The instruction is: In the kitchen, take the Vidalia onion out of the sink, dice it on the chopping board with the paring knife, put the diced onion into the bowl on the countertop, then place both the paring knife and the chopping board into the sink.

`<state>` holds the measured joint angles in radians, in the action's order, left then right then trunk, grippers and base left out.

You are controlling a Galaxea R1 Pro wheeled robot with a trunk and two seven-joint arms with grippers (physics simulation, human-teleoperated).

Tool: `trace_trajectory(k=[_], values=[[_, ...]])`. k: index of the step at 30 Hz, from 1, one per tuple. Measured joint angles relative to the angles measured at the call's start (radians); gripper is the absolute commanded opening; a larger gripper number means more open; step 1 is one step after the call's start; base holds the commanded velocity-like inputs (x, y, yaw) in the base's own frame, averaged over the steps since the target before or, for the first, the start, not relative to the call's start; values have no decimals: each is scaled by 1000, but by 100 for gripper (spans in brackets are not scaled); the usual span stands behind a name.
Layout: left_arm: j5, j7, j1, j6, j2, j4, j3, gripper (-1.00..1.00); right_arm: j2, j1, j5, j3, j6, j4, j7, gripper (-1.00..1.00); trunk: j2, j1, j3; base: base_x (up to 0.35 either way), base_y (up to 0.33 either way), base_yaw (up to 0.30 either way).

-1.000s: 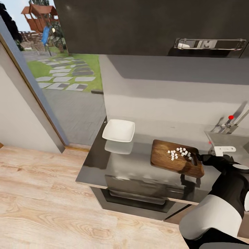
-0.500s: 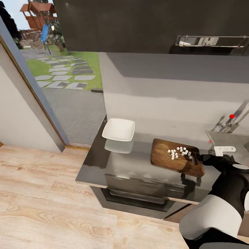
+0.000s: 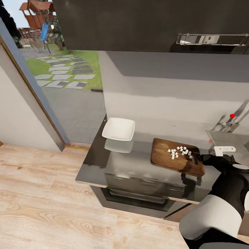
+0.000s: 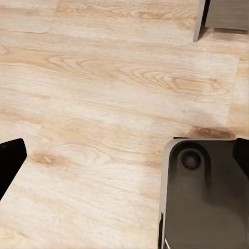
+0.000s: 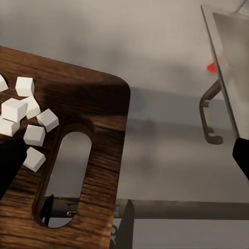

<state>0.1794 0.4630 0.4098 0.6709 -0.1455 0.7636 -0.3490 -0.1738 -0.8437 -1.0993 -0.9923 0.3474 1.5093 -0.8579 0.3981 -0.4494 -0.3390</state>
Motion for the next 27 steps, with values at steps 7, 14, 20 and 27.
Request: trace_trajectory(k=[7,14,20,27], values=[[0,0,0,-1,0,0,0,100,0,0,0,0,0,0,0,100,0,0,0,0,0,0],[0,0,0,-1,0,-1,0,100,0,0,0,0,0,0,0,100,0,0,0,0,-43,0],[0,0,0,0,0,-1,0,100,0,0,0,0,0,0,0,100,0,0,0,0,-22,0],[1,-1,0,-1,0,-4,0,100,0,0,0,0,0,0,1,100,0,0,0,0,-2,0]])
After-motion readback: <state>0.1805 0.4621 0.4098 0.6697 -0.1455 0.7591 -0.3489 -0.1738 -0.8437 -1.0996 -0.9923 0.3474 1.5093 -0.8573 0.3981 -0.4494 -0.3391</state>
